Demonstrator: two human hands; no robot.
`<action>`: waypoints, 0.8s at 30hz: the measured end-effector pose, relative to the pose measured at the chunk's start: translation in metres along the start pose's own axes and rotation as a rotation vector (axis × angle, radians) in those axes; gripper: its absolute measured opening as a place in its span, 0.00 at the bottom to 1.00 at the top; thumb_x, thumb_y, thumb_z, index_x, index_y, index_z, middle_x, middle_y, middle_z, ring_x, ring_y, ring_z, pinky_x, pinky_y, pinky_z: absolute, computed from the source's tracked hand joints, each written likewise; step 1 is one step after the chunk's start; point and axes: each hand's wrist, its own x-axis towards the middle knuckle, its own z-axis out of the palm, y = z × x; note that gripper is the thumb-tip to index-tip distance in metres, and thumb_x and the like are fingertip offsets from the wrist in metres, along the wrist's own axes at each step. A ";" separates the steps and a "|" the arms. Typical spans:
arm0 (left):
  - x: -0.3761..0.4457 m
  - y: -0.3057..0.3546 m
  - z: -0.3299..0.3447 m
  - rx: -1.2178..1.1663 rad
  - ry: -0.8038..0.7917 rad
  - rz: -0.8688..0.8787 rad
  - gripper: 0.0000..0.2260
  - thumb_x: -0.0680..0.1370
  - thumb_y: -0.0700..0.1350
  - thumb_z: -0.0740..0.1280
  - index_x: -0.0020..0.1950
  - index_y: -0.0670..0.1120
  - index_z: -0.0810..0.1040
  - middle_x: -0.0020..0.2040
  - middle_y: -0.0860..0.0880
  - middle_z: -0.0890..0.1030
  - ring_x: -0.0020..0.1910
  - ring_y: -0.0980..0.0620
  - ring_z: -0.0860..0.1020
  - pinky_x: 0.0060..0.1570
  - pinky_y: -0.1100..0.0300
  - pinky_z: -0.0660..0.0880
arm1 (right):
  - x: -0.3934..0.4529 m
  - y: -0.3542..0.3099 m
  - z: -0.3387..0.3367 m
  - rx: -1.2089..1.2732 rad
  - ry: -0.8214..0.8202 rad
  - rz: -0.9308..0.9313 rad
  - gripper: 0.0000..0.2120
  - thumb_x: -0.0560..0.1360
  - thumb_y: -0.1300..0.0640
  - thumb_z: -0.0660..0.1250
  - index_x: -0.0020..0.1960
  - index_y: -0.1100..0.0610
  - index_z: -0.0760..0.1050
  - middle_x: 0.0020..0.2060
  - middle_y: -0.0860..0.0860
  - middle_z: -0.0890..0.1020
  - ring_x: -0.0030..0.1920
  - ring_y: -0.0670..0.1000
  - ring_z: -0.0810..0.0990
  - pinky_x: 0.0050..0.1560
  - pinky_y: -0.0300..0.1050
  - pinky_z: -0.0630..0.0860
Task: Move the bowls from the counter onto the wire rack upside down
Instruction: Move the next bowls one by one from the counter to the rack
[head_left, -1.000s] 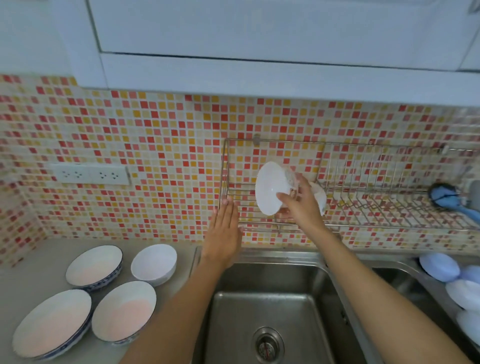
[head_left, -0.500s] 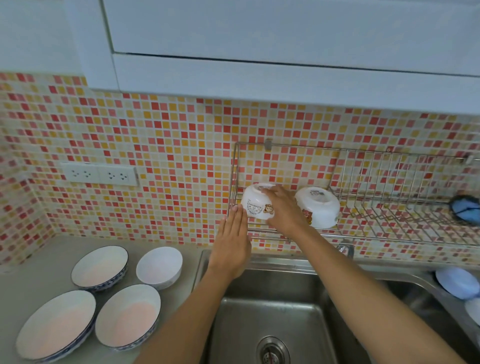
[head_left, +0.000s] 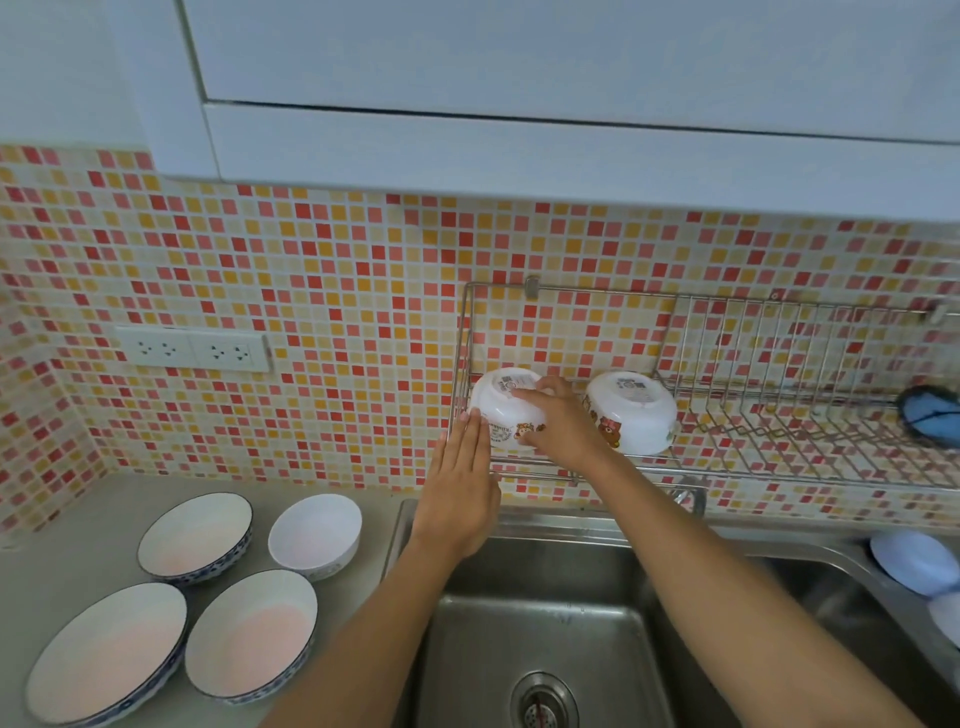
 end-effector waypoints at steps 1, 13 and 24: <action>0.000 0.001 -0.001 0.001 -0.008 -0.005 0.28 0.79 0.54 0.38 0.77 0.45 0.41 0.78 0.49 0.41 0.75 0.50 0.35 0.74 0.51 0.38 | 0.000 0.000 0.000 -0.020 -0.008 -0.007 0.33 0.70 0.59 0.75 0.73 0.51 0.69 0.71 0.51 0.64 0.72 0.52 0.64 0.72 0.42 0.59; 0.050 0.025 -0.018 -0.176 -0.101 -0.040 0.30 0.77 0.65 0.41 0.76 0.57 0.38 0.77 0.53 0.35 0.75 0.50 0.35 0.71 0.51 0.34 | -0.034 0.064 -0.059 -0.073 0.355 0.364 0.32 0.75 0.46 0.68 0.76 0.50 0.61 0.77 0.54 0.56 0.76 0.59 0.55 0.74 0.58 0.59; 0.072 0.024 -0.004 -0.115 -0.263 -0.003 0.29 0.76 0.66 0.43 0.76 0.59 0.41 0.75 0.51 0.31 0.75 0.44 0.35 0.72 0.40 0.51 | -0.031 0.069 -0.048 -0.092 0.325 0.370 0.32 0.72 0.40 0.69 0.72 0.49 0.66 0.70 0.53 0.69 0.67 0.56 0.71 0.64 0.54 0.72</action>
